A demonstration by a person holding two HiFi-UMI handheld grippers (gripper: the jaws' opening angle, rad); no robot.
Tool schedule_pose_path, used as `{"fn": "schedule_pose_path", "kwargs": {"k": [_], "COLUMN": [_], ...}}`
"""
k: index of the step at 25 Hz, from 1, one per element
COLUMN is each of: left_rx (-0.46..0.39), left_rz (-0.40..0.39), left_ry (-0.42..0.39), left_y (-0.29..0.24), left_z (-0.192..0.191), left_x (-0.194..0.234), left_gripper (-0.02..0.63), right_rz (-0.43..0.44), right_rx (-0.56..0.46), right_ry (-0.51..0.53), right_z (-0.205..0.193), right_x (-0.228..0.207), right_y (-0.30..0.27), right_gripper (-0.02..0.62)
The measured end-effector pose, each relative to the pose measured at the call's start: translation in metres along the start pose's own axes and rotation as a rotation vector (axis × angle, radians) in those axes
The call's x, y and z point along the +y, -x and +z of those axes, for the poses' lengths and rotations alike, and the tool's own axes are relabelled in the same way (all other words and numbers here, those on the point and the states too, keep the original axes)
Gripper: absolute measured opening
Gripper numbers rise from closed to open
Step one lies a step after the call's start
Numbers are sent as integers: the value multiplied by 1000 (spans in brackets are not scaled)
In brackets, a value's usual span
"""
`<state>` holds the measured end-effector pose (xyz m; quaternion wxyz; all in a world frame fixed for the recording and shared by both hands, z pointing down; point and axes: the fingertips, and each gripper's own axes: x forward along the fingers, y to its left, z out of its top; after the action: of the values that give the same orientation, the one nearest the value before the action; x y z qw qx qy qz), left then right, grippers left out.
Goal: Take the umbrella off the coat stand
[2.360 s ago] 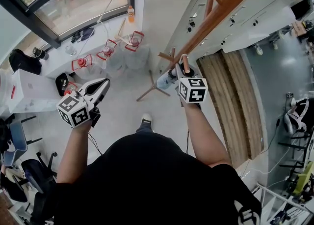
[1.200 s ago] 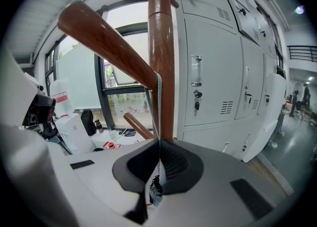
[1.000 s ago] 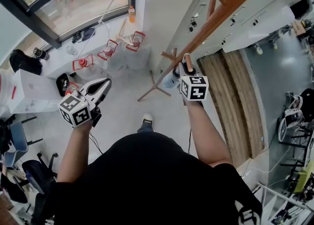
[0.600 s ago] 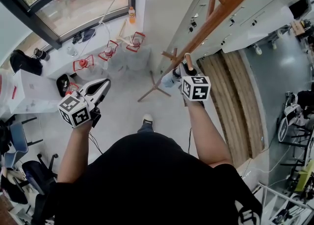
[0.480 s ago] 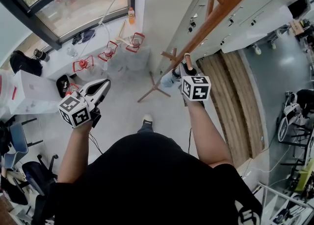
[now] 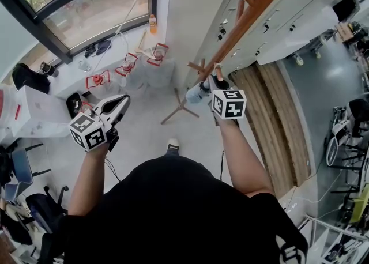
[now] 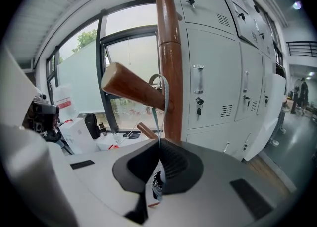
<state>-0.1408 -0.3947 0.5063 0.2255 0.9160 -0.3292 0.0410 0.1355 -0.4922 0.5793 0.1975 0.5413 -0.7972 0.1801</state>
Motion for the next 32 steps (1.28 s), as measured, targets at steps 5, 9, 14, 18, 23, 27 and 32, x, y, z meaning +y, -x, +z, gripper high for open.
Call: {"fn": "schedule_pose_path", "kwargs": {"k": [5,9,14,18,23,27,32], "left_rx": [-5,-8,-8,-8,-7,-14,-25], "left_rz": [-4,-9,-7,-11,-21,-19,-18], "left_ry": [-1,-10,-15,-20,-29,-36,-39], "left_y": [8,14,26,34,46,61,80], "left_z": [-1,-1,-4,-8,-12,-16,-19], "left_x": [-7,-15,-20,-28,-41,-48,-56], "left_gripper": [23,23,23,23,23,23,23], "right_rz": [-1,-1,0,-1,-1,-4,-10], "right_rx": [-4,-5,-7,-13,-25,-36,-45], "right_ry": [4,11,12,13,15,22,22], "right_z": [1,2,-2,-6,-7,-7,-11], "right_x": [7,11,18,21,30,38,47], "right_y": [11,20,32,43,58,72,89], "right_gripper": [15,15,15,14,15,15,15]}}
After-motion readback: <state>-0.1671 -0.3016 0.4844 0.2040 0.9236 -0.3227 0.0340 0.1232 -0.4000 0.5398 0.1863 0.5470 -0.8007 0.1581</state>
